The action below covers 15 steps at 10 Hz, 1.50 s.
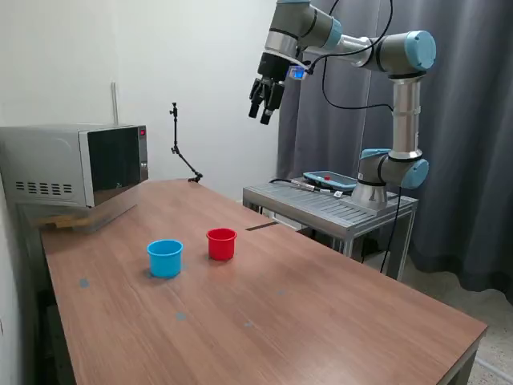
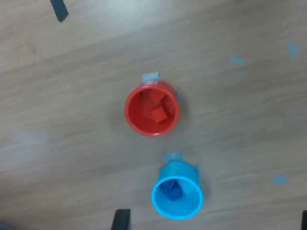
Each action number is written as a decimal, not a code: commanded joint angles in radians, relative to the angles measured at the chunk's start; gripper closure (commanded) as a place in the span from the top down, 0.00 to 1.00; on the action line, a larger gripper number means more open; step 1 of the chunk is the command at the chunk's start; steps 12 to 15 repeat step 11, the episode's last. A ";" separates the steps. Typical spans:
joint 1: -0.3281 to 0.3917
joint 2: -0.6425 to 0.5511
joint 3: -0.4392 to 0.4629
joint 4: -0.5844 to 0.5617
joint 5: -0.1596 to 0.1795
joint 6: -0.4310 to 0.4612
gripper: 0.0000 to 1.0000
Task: Place red objects in the red bin, and blue objects in the blue bin.
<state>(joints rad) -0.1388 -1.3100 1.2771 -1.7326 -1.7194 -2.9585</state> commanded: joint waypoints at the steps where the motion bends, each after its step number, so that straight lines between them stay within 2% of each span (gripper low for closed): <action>1: 0.019 -0.008 -0.007 0.031 -0.003 -0.004 1.00; 15: 0.042 -0.037 0.005 0.053 0.011 -0.044 1.00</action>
